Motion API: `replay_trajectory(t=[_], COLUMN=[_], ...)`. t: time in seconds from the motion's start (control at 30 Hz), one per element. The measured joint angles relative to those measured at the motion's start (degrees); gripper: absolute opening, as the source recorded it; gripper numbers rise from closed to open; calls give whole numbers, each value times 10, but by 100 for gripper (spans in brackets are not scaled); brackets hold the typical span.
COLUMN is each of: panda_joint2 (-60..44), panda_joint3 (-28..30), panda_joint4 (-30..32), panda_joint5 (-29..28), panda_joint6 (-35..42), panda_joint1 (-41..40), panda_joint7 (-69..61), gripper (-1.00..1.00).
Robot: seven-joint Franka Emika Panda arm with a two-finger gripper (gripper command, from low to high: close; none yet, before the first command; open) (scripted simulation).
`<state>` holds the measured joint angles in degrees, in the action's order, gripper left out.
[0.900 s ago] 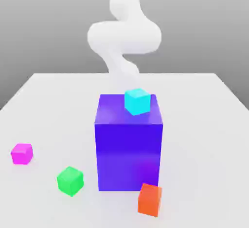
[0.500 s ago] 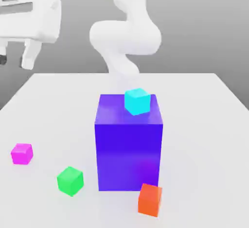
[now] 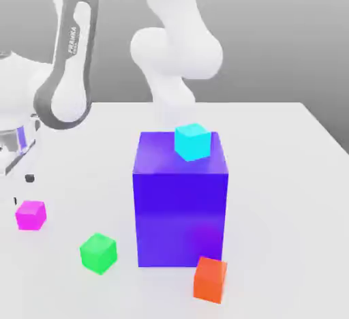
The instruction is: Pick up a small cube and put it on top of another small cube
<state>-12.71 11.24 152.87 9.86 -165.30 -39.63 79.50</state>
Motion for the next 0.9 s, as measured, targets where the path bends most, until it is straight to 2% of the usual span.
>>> replay_trajectory(t=[0.1,0.13,0.37,0.57,0.9], panda_joint2=[-62,-73,-71,40,111], panda_joint3=[-42,-50,-50,0,-40], panda_joint4=[-12,-15,-14,10,22], panda_joint5=[34,38,36,-41,-32], panda_joint6=[-49,-58,-57,29,74], panda_joint1=[-36,-42,-42,-9,67], panda_joint7=[-25,-29,-27,33,199], gripper=[0,-100,-100,-100,-100])
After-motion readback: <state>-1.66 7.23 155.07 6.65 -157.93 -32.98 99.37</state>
